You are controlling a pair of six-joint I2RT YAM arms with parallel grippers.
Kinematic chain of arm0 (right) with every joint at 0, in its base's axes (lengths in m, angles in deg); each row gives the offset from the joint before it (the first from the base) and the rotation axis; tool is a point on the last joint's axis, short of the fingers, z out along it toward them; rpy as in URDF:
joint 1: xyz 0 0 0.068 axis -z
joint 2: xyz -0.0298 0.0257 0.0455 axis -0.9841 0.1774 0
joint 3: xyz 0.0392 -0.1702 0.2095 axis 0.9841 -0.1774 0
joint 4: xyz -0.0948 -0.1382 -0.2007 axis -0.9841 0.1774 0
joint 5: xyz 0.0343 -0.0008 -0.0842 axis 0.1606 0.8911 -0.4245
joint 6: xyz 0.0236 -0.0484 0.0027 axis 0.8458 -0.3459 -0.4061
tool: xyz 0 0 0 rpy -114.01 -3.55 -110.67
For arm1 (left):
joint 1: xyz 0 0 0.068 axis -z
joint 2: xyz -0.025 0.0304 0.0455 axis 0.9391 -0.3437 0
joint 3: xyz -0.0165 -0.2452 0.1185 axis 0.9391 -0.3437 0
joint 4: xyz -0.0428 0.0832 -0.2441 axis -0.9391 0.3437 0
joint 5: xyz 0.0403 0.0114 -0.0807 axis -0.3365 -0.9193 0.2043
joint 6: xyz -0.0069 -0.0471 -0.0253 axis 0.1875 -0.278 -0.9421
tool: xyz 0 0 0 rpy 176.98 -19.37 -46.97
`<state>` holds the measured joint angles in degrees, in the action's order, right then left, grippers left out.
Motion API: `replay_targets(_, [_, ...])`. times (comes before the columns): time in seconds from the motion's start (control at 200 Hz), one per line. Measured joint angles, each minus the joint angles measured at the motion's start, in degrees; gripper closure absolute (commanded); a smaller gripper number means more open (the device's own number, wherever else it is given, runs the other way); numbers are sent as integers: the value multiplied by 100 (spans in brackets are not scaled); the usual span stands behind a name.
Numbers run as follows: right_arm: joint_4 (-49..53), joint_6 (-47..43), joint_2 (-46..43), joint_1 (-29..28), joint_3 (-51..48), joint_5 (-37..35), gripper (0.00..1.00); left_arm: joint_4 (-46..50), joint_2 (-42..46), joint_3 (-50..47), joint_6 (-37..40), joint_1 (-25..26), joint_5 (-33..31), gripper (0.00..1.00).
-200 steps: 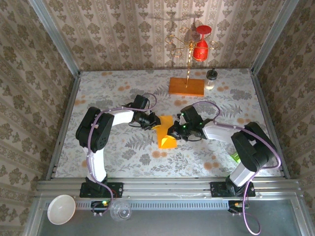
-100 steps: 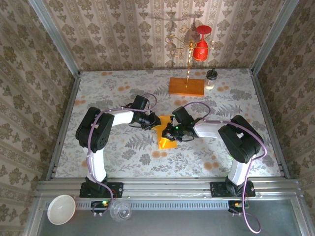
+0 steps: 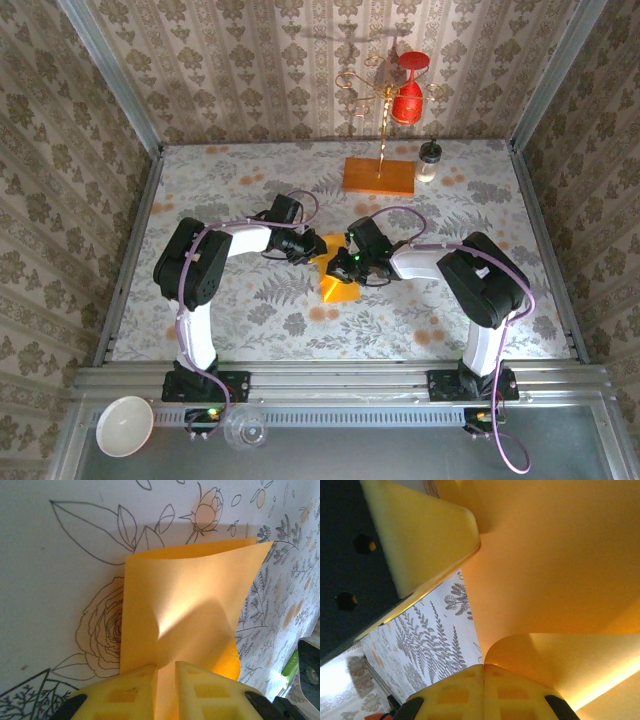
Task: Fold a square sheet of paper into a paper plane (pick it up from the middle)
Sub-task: Fold the triangle a second time at the center of the table.
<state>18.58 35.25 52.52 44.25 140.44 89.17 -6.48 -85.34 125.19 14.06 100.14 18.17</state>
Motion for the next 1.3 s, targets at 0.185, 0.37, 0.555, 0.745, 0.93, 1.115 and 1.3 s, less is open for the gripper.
replay_targets(0.185, [-4,24,13,0,0,-59,100,-11,-2,-4,-2,0,0,80])
replay_targets(0.37, [-11,94,13,0,-22,-186,100,-24,0,-13,-24,0,0,80])
replay_targets(0.555, [-7,96,13,0,-31,-236,100,-70,0,-37,-44,-2,17,80])
replay_targets(0.745, [-7,96,13,0,-28,-271,100,-81,0,-39,-63,-2,20,80])
replay_targets(0.93, [-2,96,26,0,-28,-280,100,-83,0,-39,-63,-2,20,80])
replay_targets(1.115, [7,96,79,0,-28,-299,100,-92,0,-44,-63,-2,22,80])
replay_targets(1.3, [24,96,120,0,-28,-299,100,-96,0,-46,-63,-2,28,80])
